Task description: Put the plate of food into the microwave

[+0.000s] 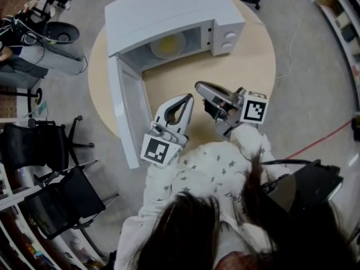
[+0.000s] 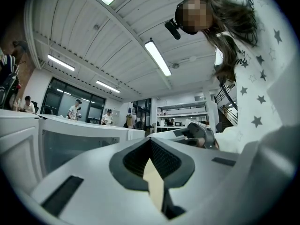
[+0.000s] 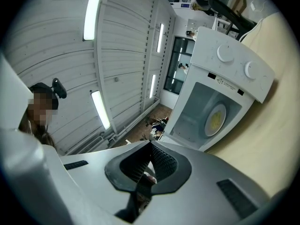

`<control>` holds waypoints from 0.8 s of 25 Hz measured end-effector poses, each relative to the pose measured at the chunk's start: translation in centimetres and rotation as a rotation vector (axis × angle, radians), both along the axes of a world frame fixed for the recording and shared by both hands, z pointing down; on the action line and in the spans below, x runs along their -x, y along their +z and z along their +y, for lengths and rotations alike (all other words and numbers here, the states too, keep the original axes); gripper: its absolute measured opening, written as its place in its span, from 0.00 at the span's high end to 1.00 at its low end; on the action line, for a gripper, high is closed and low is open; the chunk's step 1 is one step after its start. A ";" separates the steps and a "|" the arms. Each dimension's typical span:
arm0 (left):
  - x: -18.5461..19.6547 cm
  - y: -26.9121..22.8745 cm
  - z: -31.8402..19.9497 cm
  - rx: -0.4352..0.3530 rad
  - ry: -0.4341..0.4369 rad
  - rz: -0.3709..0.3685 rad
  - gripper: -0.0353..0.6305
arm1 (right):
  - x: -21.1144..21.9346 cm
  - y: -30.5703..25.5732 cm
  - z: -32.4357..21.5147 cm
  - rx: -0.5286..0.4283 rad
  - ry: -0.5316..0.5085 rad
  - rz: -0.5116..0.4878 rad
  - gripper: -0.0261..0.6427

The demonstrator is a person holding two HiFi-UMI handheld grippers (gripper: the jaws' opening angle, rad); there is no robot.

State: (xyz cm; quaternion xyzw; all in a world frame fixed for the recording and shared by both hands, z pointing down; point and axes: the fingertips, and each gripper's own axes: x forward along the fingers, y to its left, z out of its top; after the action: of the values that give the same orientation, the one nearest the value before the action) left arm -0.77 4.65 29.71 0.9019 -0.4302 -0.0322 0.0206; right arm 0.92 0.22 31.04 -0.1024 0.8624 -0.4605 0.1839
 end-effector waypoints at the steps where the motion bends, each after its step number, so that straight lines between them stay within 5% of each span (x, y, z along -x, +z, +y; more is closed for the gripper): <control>1: 0.1 0.0 0.0 -0.001 -0.003 0.000 0.95 | 0.0 0.0 0.0 0.000 -0.001 -0.001 0.95; 20: 0.9 0.1 -0.4 -0.005 -0.040 0.004 0.95 | 0.3 0.8 0.0 0.015 -0.004 0.038 0.95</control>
State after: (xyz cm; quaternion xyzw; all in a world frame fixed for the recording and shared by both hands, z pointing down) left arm -1.66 4.21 29.81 0.8930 -0.4482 -0.0356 0.0188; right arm 0.66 0.25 31.79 -0.1106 0.8624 -0.4653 0.1656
